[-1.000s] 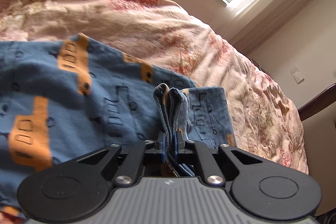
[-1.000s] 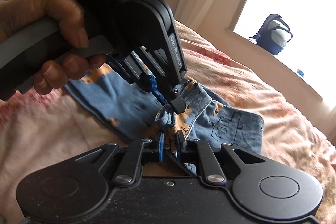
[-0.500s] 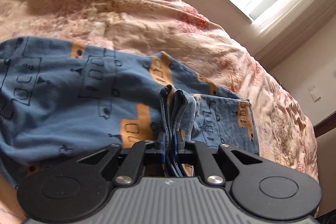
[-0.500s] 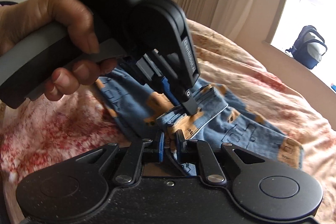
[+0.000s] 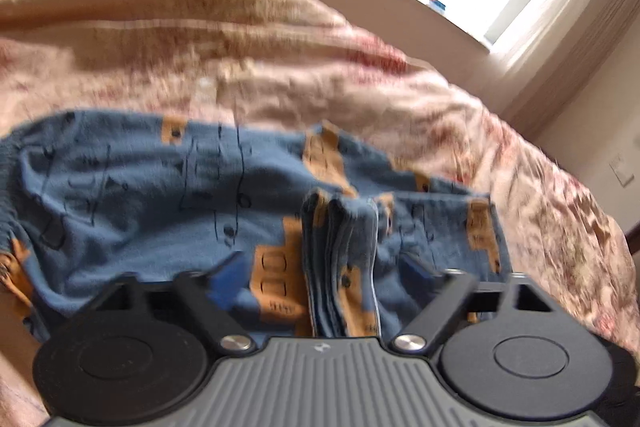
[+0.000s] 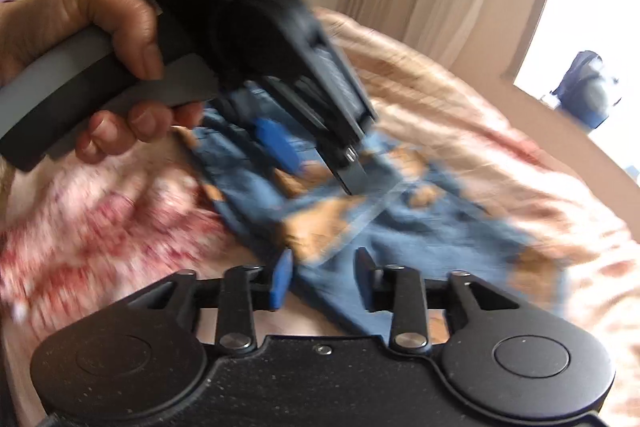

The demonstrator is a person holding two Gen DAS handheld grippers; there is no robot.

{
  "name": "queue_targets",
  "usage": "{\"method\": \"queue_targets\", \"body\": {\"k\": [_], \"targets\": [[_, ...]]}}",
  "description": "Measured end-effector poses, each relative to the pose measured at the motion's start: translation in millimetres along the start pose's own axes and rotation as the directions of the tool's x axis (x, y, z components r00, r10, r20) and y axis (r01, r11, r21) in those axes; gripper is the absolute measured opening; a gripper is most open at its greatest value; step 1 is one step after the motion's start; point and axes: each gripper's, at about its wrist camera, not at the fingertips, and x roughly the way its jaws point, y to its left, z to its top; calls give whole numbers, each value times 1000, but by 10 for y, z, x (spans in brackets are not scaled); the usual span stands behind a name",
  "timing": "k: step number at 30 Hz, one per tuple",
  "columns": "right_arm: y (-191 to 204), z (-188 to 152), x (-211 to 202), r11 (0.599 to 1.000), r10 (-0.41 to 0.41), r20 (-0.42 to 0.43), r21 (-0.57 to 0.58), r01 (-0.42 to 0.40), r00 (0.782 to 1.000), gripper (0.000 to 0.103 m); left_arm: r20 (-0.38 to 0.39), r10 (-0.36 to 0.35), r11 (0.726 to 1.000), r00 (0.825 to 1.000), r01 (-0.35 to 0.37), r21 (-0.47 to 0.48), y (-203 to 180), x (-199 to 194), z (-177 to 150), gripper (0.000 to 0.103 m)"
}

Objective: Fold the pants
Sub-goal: 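Open both grippers and release the folded pants onto the bed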

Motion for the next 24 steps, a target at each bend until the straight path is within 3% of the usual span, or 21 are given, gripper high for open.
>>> {"method": "queue_targets", "body": {"k": [1,2,6,8,11,13,16,18,21,24], "targets": [[-113,-64,-71,998,-55,1,-26,55,998,75,32,24,1000,999,-24,8,-33,-3,-12,99],[-245,-132,-118,993,-111,-2,-44,111,994,85,49,55,998,997,-56,18,-69,23,-28,100],[-827,-321,52,965,-261,-71,14,263,963,88,81,217,967,973,-226,122,-269,298,-78,100],[-1055,-329,226,954,-279,-69,90,284,958,88,127,302,929,945,-321,181,-379,438,-115,100],[-1273,-323,515,949,-262,-55,165,268,963,88,164,353,879,921,-386,278,-479,544,-171,101],[-1354,-307,694,950,-250,-39,182,253,967,88,170,352,881,921,-387,271,-448,545,-184,103],[-1454,-339,1005,948,-289,-61,120,294,955,88,132,339,915,932,-359,187,-277,520,-149,103],[-1657,-424,1058,939,-309,-61,138,314,949,92,137,369,909,919,-388,155,-202,471,-150,103],[-1838,-445,891,927,-329,-62,168,334,942,93,146,352,921,924,-370,121,-135,397,-136,103],[-1721,-372,616,926,-354,-43,124,357,934,91,183,330,931,926,-351,103,-165,351,-134,102]]}}
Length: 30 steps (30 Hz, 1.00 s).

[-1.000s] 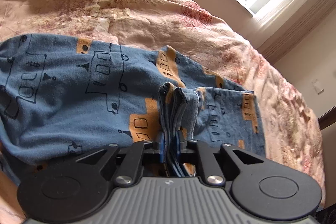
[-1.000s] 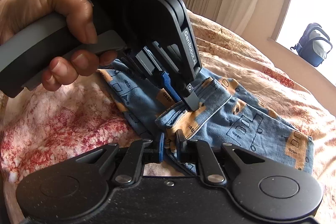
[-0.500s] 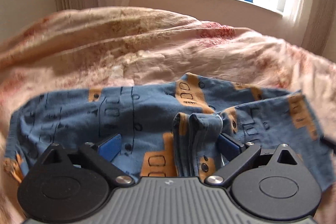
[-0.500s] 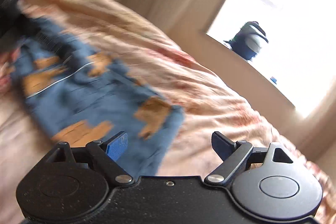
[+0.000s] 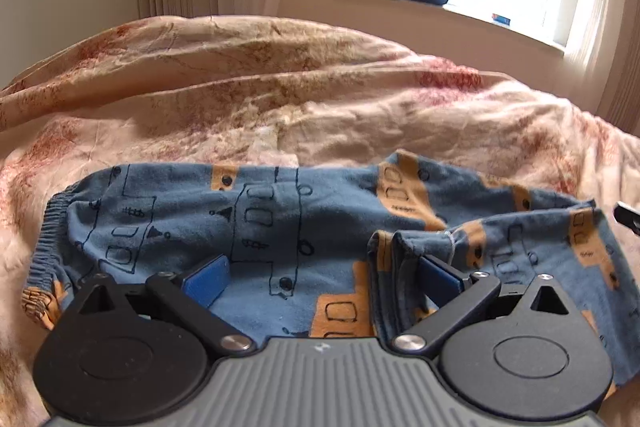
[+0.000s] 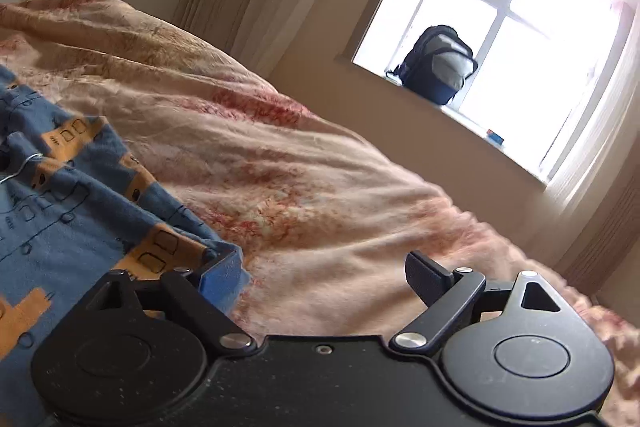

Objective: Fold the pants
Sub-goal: 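Open both grippers and release the folded pants onto the bed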

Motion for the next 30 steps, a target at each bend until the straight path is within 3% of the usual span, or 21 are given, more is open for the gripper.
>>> {"method": "queue_targets", "body": {"k": [3,5,8,13,16,17,19,23,27,30], "targets": [[100,-30,-370,997,54,-27,58,-53,998,95,-57,-46,999,997,47,17,-9,8,-32,103],[290,-134,-522,995,95,-86,28,-93,992,97,-59,-13,997,998,18,73,-46,-44,-115,102],[532,-350,-563,995,72,-166,-58,-83,983,96,-69,41,992,997,-32,120,-76,-140,-159,103],[467,-220,-828,996,80,-104,47,-75,991,98,-81,58,996,995,-53,67,53,-439,-194,103],[607,-293,-816,980,190,-177,90,-176,966,101,-160,148,986,976,-133,99,159,-463,-332,103],[678,-335,-780,975,216,-207,86,-203,954,97,-189,154,986,970,-138,96,214,-454,-362,103],[738,-339,-806,971,236,-194,96,-221,952,91,-192,149,989,970,-145,32,363,-563,-342,103],[720,-121,-1024,962,246,-40,131,-239,968,102,-84,136,980,987,-146,-136,769,-931,-316,103],[883,99,-950,954,277,-6,120,-274,961,102,-77,209,934,975,-222,-280,1250,-937,-275,103],[1076,186,-792,948,294,3,130,-292,956,102,-67,191,891,979,-202,-406,1544,-889,-295,101]]}}
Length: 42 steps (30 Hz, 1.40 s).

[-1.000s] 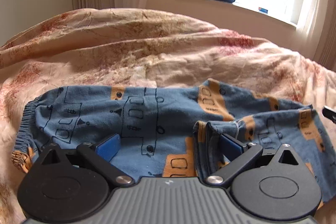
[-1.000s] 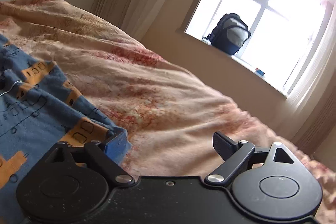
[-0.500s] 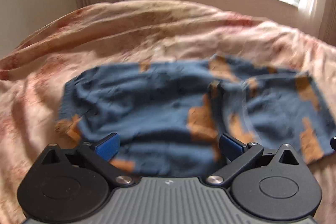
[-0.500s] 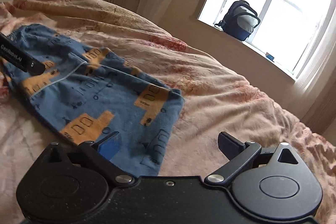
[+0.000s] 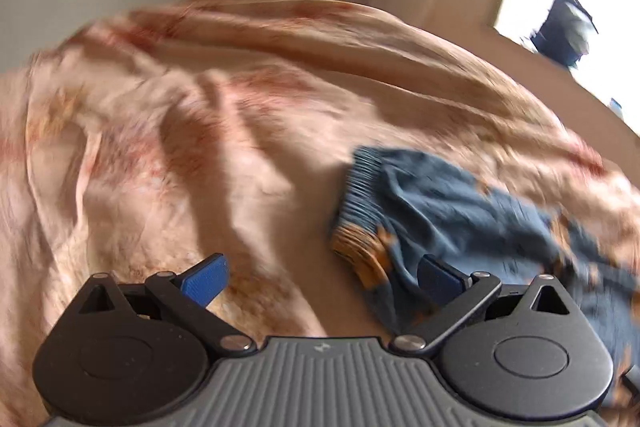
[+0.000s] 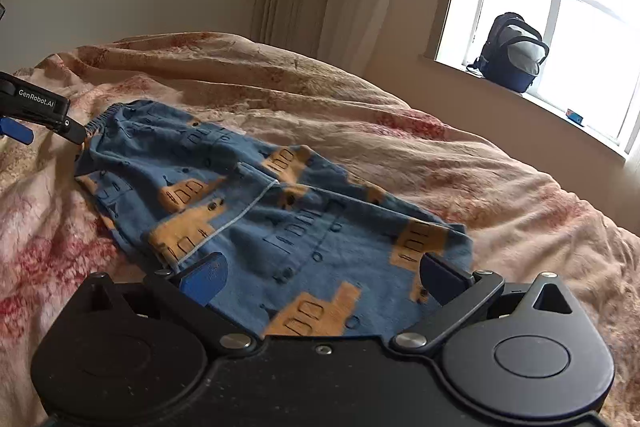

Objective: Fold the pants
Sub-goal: 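Grasp the elastic waistband with the left gripper and lift it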

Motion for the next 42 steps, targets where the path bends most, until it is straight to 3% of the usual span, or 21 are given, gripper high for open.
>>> {"method": "queue_targets", "body": {"k": [3,5,7,9,10,12,15,19,23,25,26,27,29,34,38,42], "targets": [[142,27,197,1000,4,-9,-19,-4,1000,102,0,-150,980,989,149,-130,175,90,12,93],[205,17,299,999,3,-15,-39,-3,1000,102,20,-176,969,984,176,-173,208,158,11,90],[237,-18,382,999,-3,-22,-42,2,1000,102,48,-151,973,987,157,-167,173,209,-2,80],[222,-61,430,1000,-4,-24,-18,4,1000,102,52,-144,977,988,150,-149,124,242,-28,55],[206,-82,443,1000,-2,-23,-3,2,1000,102,47,-136,979,990,142,-144,100,263,-43,51],[169,-130,449,1000,1,-13,26,-1,1000,102,58,-105,988,993,111,-110,-7,257,-97,33],[167,-203,444,999,-25,12,47,24,1000,102,123,-11,997,992,1,77,-314,181,-179,23],[234,-256,457,998,-51,36,31,50,998,102,186,35,963,982,-83,255,-591,182,-272,21],[245,-259,484,998,-56,31,29,55,998,102,206,21,962,978,-76,263,-576,235,-256,21],[241,-260,493,998,-54,28,33,53,998,102,194,14,973,981,-58,223,-490,290,-222,26],[240,-260,496,998,-53,29,34,52,998,102,176,11,980,984,-46,194,-434,329,-203,34],[239,-262,497,998,-53,29,35,52,998,102,165,24,986,986,-51,160,-390,337,-194,53],[236,-269,493,998,-52,29,37,51,998,102,164,38,994,986,-54,99,-305,331,-184,63],[222,-277,501,998,-44,32,45,42,999,102,91,-85,991,992,94,-96,-3,434,-127,64],[213,-290,504,998,-41,35,51,39,999,102,82,-183,938,980,199,-285,272,494,-121,62],[210,-297,500,998,-40,38,53,38,998,102,68,-181,941,981,193,-277,278,490,-124,57]]}}
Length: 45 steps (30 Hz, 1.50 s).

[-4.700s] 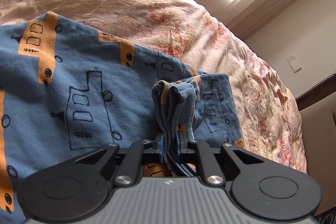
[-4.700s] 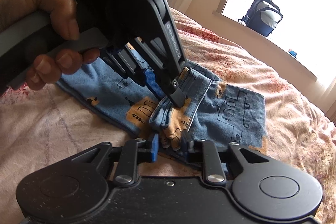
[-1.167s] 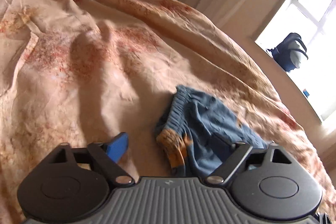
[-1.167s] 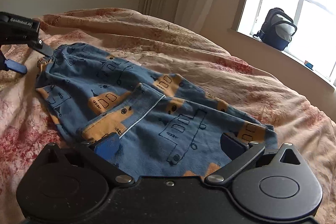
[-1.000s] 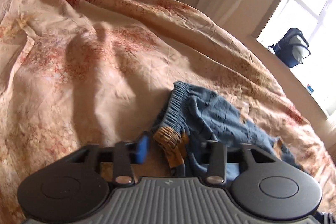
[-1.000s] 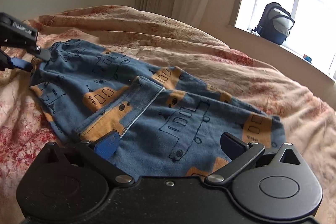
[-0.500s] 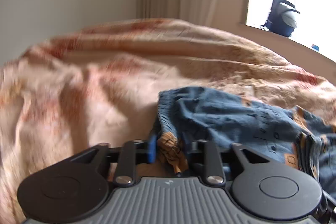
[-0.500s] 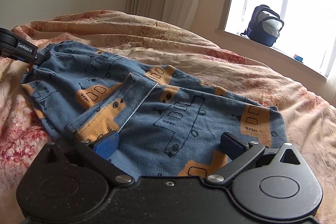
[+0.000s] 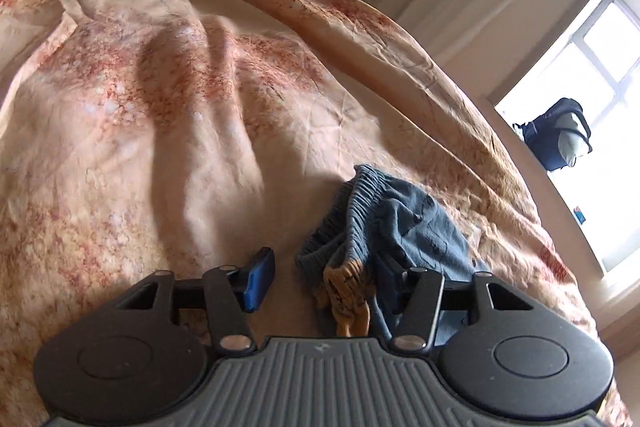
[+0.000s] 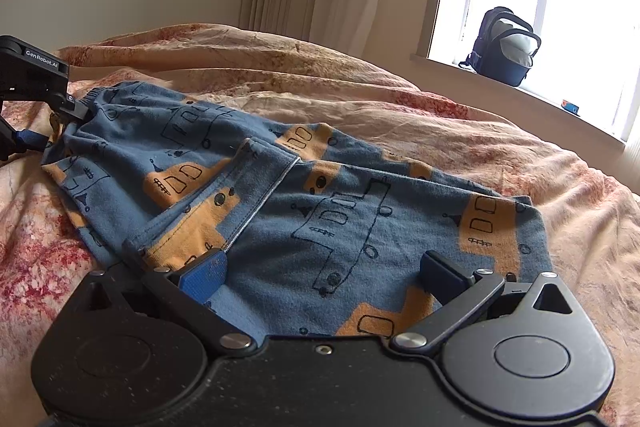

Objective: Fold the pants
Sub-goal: 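Grasp the elastic waistband with the left gripper and lift it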

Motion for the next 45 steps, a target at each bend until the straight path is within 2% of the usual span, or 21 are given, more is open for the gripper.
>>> {"method": "queue_targets", "body": {"k": [4,6,8,10,11,12,17,22,25,28,31,35,37,39,41,43,45], "targets": [[-5,2,-1,1000,0,-1,0,0,1000,102,-4,9,1000,1000,-9,22,-26,0,-12,53],[-7,1,-1,1000,0,-2,0,0,1000,102,-12,-4,1000,1000,4,20,-26,4,-2,41],[-3,3,5,1000,1,-4,0,-1,1000,102,-15,-4,1000,1000,5,26,-50,9,8,38],[1,5,4,1000,1,-5,1,-1,1000,102,-15,-2,999,1000,3,36,-87,37,25,31],[4,7,7,1000,2,-6,1,-2,1000,102,-15,-6,999,1000,6,35,-88,39,26,23],[2,12,8,1000,3,-9,0,-3,1000,102,-11,-8,999,1000,8,37,-94,39,31,21],[-87,188,-4,999,51,-61,-14,-51,997,102,20,4,996,1000,-6,87,-185,14,34,18],[-371,447,-297,996,59,-20,-62,-60,998,102,55,-36,995,998,31,94,-268,-85,62,17],[-597,501,-489,997,53,-23,-53,-54,998,102,87,-73,987,994,59,150,-428,-258,77,17],[-853,451,-678,998,57,8,2,-57,998,102,138,-107,968,985,71,239,-743,-494,56,17],[-1064,394,-762,997,20,38,69,-23,999,102,163,-161,920,973,89,381,-1182,-720,-91,17],[-1370,430,-827,991,-23,47,131,17,999,102,152,-214,829,965,97,551,-1836,-941,-416,17],[-1521,432,-877,988,-46,64,148,36,997,102,137,-232,753,963,89,652,-2179,-1029,-667,17],[-1684,402,-918,985,-70,71,163,57,995,102,117,-250,664,961,82,743,-2481,-1056,-972,17],[-1841,355,-935,983,-92,64,163,81,994,102,84,-264,585,961,90,806,-2712,-1012,-1273,17],[-2026,295,-952,979,-134,51,164,124,990,102,27,-265,521,964,120,845,-2886,-939,-1591,18],[-2217,234,-973,967,-164,37,202,153,986,102,-25,-263,471,965,151,869,-2966,-821,-1899,21]]}}
